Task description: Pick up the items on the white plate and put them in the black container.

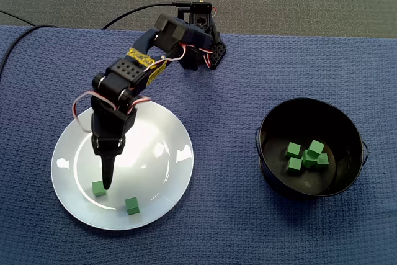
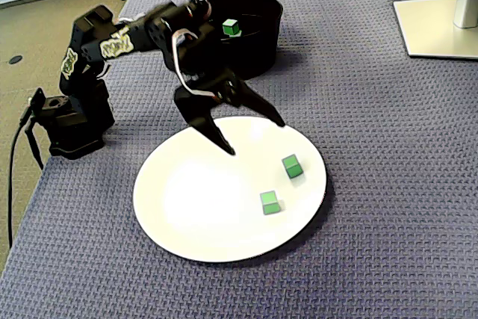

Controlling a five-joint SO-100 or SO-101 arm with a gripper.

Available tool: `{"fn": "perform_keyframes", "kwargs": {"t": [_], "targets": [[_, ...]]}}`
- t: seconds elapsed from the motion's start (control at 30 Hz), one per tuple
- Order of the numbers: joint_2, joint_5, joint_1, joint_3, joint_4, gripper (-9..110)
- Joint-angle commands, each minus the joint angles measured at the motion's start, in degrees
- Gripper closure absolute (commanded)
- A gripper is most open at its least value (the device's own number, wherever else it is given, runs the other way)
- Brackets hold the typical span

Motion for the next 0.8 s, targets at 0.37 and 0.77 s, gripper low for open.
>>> {"fn": "perform_keyframes", "kwargs": {"t": [0.37, 0.77], "targets": [[-9.93, -8.26, 5.80, -4.92, -9.32, 69], [-15.03, -10.02, 5.98, -3.69, -12.30, 71]]}}
